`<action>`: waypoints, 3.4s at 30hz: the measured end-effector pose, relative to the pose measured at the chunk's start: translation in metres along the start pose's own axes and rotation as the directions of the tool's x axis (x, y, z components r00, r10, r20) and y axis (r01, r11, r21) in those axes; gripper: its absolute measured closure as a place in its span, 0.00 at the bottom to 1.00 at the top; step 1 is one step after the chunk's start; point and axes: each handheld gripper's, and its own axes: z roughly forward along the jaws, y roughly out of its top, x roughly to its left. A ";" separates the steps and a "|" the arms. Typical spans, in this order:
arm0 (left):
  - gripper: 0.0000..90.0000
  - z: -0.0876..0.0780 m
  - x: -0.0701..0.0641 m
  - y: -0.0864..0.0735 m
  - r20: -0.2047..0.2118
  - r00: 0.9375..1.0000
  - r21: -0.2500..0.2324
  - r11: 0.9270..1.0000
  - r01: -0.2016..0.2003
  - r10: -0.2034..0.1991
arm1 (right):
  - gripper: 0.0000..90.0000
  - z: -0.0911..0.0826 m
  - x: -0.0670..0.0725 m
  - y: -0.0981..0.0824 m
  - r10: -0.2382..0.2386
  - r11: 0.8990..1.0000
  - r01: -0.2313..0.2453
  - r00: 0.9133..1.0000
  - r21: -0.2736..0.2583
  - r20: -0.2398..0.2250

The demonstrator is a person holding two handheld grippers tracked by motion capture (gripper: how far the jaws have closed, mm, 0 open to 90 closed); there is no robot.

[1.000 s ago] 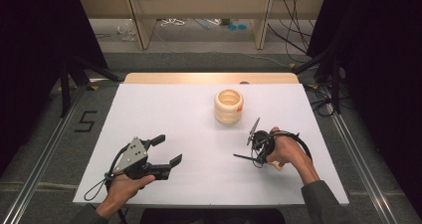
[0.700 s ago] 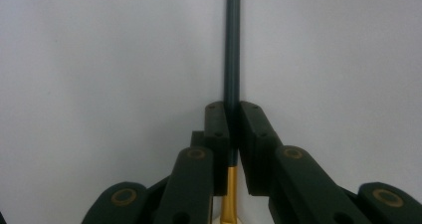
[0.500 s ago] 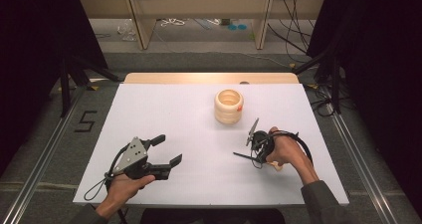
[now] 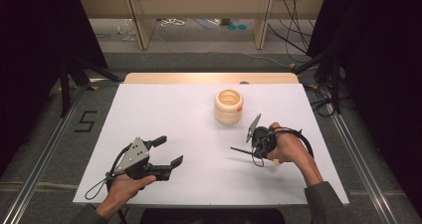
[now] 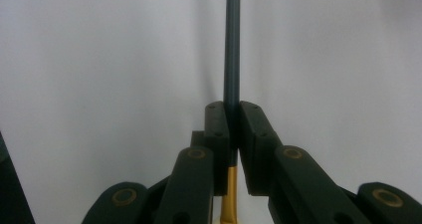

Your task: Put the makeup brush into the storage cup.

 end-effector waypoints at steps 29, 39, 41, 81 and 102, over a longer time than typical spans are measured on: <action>0.18 0.013 -0.008 -0.003 0.104 0.994 0.084 0.996 0.029 -0.038 | 0.92 -0.017 0.038 0.039 -0.216 0.974 0.218 0.975 -0.063 0.042; 0.19 0.020 -0.013 0.001 0.165 0.986 0.133 0.991 0.014 -0.036 | 0.92 -0.020 0.051 0.049 -0.224 0.973 0.225 0.974 -0.054 0.034; 0.19 0.020 -0.015 0.003 0.179 0.983 0.134 0.991 0.018 -0.042 | 0.92 -0.021 0.052 0.050 -0.239 0.969 0.241 0.971 -0.058 0.026; 0.26 0.057 -0.031 0.006 0.315 0.945 0.403 0.914 -0.052 -0.085 | 0.92 -0.021 0.083 0.079 -0.410 0.910 0.410 0.912 -0.061 0.016; 0.36 0.065 -0.032 0.002 0.342 0.931 0.447 0.894 -0.041 -0.128 | 0.92 -0.022 0.091 0.082 -0.402 0.915 0.401 0.916 -0.047 -0.001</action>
